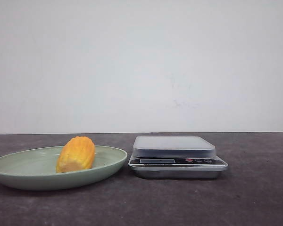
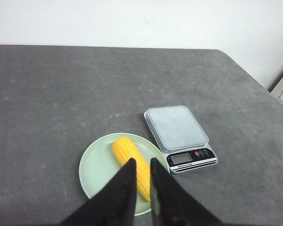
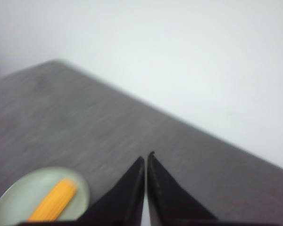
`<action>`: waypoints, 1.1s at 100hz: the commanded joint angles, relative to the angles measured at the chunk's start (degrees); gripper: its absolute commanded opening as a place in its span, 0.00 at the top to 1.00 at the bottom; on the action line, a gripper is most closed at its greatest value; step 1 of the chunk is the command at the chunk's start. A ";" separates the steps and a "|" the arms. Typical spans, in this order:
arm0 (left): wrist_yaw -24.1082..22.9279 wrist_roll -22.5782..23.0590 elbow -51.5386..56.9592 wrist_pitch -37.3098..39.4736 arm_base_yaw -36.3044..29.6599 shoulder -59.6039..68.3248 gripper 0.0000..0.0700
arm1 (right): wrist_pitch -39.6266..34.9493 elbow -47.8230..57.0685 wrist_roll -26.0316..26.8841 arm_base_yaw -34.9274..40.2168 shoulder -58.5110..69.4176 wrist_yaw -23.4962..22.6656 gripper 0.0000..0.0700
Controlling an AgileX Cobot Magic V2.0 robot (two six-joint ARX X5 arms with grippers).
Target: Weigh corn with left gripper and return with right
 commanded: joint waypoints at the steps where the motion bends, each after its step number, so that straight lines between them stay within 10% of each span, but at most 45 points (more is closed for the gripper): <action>1: -0.09 -0.46 0.79 0.66 -0.42 0.37 0.98 | 14.14 -10.93 0.24 -3.85 -3.65 -3.21 1.00; 21: -0.11 -0.46 0.79 0.66 -0.42 0.37 0.98 | 37.55 -42.51 0.33 -16.52 -19.23 -12.15 1.00; 60: -0.11 -0.46 0.79 0.66 -0.42 0.37 0.98 | 36.79 -67.36 2.58 -36.13 -37.88 -11.76 1.00; 110: -0.11 -0.46 0.79 0.66 -0.42 0.37 0.98 | 32.24 -76.63 8.66 -38.32 -47.60 -14.08 1.00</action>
